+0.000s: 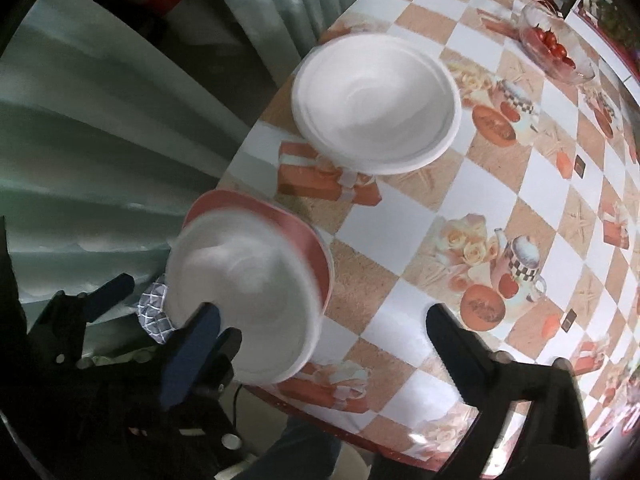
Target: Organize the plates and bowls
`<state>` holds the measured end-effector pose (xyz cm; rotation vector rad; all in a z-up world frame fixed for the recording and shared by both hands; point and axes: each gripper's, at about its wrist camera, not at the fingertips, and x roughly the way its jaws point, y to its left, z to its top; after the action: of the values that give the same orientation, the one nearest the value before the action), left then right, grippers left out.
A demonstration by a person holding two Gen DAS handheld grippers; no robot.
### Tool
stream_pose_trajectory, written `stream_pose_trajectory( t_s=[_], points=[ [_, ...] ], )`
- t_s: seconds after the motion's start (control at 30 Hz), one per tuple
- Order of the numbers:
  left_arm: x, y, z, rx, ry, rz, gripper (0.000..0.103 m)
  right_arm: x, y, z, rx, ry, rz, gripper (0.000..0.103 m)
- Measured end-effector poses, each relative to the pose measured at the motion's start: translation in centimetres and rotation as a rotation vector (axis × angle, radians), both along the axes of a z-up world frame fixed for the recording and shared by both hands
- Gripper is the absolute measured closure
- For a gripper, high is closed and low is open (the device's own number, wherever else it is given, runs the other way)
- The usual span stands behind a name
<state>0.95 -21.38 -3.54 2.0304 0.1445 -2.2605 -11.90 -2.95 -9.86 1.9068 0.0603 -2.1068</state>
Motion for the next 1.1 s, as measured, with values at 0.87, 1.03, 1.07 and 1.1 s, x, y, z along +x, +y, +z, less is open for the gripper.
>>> stream_pose_trajectory(
  t_s=[0.87, 1.03, 1.07, 1.1],
  points=[
    [-4.6, 2.5, 2.6, 0.015, -0.005, -0.044, 0.0, -3.2, 6.0, 2.4, -0.002, 0.033, -0.143, 0.0],
    [-6.8, 2.5, 2.9, 0.01, 0.0, -0.033, 0.0, -4.9, 7.4, 2.8, -0.001, 0.043, -0.166, 0.0],
    [-7.3, 2.5, 2.9, 0.007, 0.001, -0.034, 0.0, -5.3, 7.6, 2.9, -0.002, 0.044, -0.171, 0.0],
    [-7.6, 2.6, 2.8, 0.006, 0.0, -0.035, 0.0, -5.5, 7.8, 2.9, -0.003, 0.044, -0.176, 0.0]
  ],
)
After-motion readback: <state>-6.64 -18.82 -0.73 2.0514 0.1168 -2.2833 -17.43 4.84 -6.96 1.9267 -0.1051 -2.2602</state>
